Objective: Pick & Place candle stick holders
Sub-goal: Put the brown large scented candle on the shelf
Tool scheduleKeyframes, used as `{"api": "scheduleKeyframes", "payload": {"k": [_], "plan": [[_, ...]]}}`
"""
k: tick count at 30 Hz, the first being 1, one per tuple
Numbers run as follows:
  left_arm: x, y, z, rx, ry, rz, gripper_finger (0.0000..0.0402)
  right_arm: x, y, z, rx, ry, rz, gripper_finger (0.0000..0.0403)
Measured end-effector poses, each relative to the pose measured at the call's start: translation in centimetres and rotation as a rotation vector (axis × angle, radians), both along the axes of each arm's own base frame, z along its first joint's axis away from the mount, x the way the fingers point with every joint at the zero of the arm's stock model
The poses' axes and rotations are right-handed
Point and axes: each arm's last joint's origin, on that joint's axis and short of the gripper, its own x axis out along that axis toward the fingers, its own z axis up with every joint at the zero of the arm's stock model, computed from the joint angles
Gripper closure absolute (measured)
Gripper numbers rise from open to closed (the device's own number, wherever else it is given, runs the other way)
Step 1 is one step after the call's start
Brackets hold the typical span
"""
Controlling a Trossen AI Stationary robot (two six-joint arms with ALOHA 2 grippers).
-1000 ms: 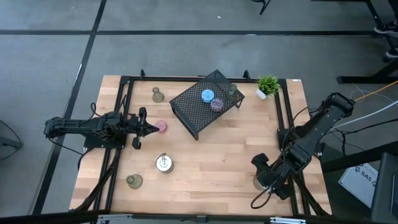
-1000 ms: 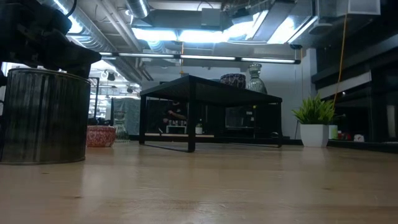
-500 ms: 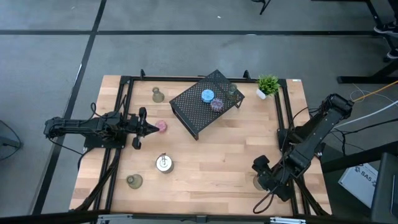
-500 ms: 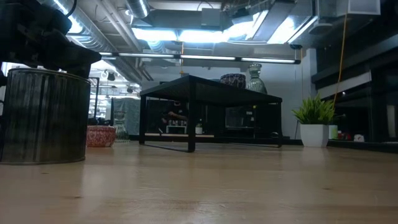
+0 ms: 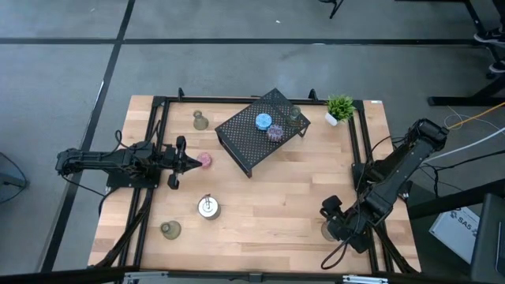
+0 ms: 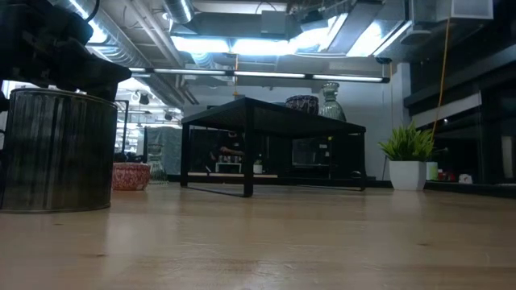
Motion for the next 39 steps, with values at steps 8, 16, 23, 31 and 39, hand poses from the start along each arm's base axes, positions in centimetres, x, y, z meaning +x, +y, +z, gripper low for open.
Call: {"api": "scheduleKeyframes", "payload": {"k": [8,16,23,31,39], "plan": [[0.0,0.0,0.0,0.0,0.0,0.0,0.0395,-0.1,-0.1,-0.2,-0.006,0.005,0.0,0.0004],[0.0,0.0,0.0,0.0,0.0,0.0,0.0395,-0.1,-0.1,-0.2,-0.005,0.006,0.001,0.0004],[0.0,0.0,0.0,0.0,0.0,0.0,0.0395,-0.1,-0.2,-0.8,-0.011,0.013,0.001,0.0004],[0.0,0.0,0.0,0.0,0.0,0.0,0.0395,-0.6,-0.7,-2.1,-0.039,0.036,0.001,0.0004],[0.0,0.0,0.0,0.0,0.0,0.0,0.0395,-0.7,-0.8,-2.6,-0.052,0.037,-0.001,0.0004]]}}
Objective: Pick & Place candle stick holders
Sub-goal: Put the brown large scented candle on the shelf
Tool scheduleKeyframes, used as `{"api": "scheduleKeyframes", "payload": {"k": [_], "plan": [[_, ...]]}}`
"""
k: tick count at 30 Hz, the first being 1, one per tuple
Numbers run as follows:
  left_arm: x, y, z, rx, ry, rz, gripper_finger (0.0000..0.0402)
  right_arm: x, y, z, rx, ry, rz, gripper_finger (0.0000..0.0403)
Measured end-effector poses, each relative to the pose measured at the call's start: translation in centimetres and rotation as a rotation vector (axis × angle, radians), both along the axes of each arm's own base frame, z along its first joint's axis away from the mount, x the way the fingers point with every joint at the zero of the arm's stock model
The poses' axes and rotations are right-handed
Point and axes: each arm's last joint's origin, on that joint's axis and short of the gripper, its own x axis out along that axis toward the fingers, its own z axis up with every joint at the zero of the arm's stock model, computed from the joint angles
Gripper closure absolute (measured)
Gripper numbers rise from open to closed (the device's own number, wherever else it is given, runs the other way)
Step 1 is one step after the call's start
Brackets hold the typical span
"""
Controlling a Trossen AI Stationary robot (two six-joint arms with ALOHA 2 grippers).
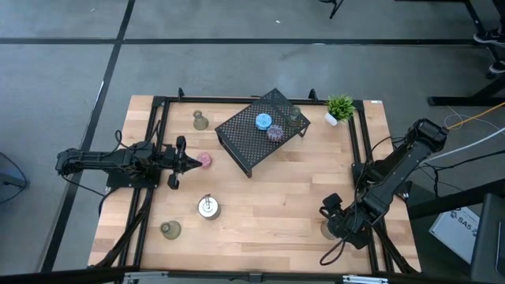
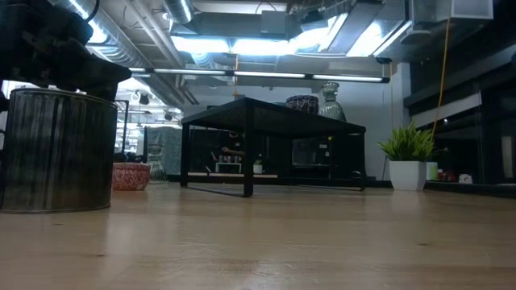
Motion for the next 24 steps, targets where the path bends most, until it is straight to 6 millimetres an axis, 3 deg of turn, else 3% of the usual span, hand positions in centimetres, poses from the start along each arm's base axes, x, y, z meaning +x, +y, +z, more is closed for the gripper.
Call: {"api": "scheduleKeyframes", "payload": {"k": [17,24], "plan": [[0.0,0.0,0.0,0.0,0.0,0.0,0.0395,0.36,0.42,0.16,0.045,-0.04,-0.001,0.0004],[0.0,0.0,0.0,0.0,0.0,0.0,0.0395,0.44,0.37,0.16,0.036,-0.053,-0.008,0.0025]]}}
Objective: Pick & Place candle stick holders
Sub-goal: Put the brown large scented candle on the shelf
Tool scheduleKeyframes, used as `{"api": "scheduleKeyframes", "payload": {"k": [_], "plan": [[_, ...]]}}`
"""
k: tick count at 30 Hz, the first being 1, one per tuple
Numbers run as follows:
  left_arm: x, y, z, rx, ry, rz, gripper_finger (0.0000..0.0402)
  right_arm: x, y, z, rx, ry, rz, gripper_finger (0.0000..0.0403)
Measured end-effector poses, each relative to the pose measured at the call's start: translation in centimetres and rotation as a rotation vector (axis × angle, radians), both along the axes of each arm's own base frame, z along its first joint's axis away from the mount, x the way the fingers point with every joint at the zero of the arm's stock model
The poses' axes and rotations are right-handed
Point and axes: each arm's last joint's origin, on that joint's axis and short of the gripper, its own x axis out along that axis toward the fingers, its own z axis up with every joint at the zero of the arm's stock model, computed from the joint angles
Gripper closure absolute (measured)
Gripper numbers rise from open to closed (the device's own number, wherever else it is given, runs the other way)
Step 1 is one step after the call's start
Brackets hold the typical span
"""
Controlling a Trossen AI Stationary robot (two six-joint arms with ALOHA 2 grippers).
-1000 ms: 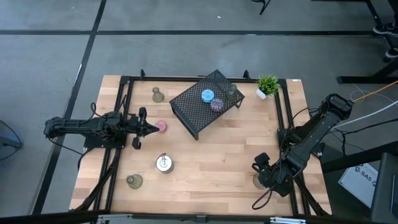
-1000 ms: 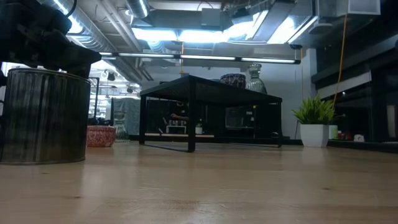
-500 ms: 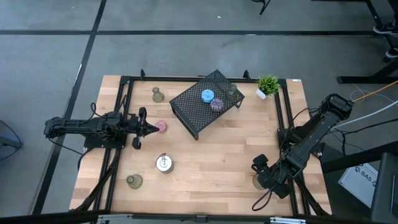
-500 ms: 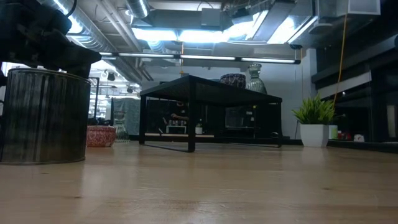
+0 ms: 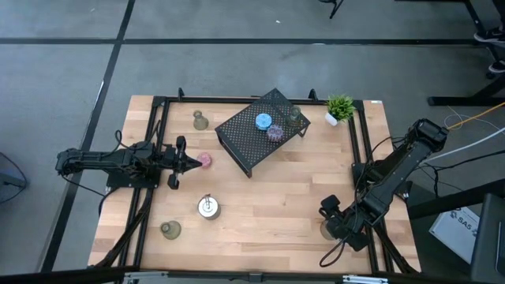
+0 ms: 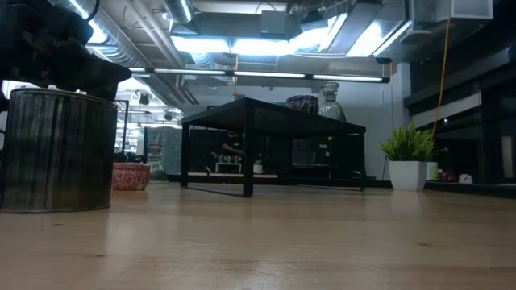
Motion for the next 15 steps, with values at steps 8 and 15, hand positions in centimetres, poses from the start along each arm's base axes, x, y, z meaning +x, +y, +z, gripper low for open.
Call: {"api": "scheduleKeyframes", "payload": {"k": [8,15], "plan": [[0.0,0.0,0.0,0.0,0.0,0.0,0.0395,0.4,-0.3,0.0,-0.003,-0.005,-0.025,0.0043],[0.0,0.0,0.0,0.0,0.0,0.0,0.0395,2.3,-1.2,2.3,-0.001,-0.019,-0.105,0.0044]]}}
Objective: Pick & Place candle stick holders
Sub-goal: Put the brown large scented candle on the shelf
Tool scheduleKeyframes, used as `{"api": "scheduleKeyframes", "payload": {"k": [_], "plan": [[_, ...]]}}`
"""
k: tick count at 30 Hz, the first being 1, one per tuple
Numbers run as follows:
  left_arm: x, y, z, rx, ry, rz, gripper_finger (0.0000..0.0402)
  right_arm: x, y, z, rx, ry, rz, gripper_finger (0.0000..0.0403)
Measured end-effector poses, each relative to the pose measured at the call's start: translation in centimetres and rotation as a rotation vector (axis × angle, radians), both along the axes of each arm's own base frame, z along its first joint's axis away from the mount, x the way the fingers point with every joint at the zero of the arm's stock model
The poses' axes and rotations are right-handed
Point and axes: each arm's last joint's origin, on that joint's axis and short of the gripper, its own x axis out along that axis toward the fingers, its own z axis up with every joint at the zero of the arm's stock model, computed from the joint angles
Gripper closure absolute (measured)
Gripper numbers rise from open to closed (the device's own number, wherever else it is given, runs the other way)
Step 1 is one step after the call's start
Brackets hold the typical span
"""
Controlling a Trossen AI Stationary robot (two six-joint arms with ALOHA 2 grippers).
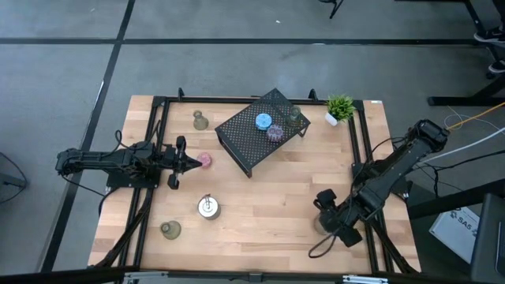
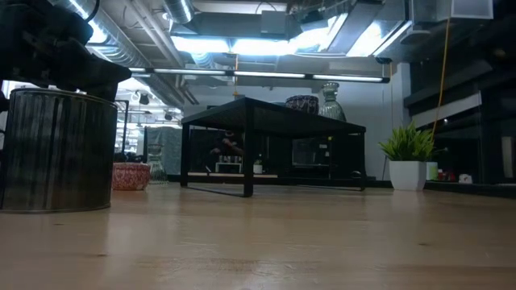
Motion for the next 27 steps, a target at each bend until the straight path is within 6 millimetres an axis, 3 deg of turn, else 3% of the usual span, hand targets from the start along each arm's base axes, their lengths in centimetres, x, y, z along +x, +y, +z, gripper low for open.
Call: {"api": "scheduleKeyframes", "payload": {"k": [9,18,27], "plan": [[0.0,0.0,0.0,0.0,0.0,0.0,0.0395,4.6,-2.8,5.4,0.001,-0.018,-0.162,0.0045],[0.0,0.0,0.0,0.0,0.0,-0.001,0.0395,9.0,-6.8,8.9,-0.017,-0.008,-0.34,0.0046],[0.0,0.0,0.0,0.0,0.0,0.0,0.0395,14.2,-9.8,12.7,-0.073,0.009,-0.347,0.0046]]}}
